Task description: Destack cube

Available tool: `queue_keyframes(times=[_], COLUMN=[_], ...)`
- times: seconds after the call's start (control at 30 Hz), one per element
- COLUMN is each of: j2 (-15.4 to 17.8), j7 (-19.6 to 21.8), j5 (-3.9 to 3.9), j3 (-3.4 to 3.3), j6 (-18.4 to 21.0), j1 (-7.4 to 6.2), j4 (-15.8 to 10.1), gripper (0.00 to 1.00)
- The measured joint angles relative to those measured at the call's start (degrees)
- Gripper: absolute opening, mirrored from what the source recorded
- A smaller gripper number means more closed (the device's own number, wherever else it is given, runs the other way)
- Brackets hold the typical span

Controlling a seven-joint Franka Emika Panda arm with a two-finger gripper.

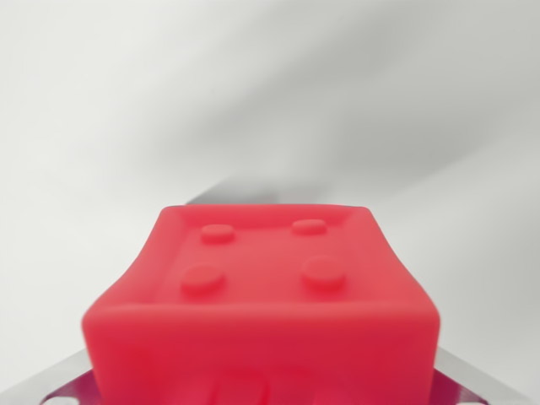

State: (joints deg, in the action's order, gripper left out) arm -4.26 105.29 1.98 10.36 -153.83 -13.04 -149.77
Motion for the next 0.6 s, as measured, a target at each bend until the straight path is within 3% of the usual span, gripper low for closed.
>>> queue_keyframes(times=[0.6], j2=[-0.85], j7=[-7.81], j5=[0.00], j3=[-1.77], j6=[-0.75], j1=[2.94], j4=[0.04], gripper=[0.00])
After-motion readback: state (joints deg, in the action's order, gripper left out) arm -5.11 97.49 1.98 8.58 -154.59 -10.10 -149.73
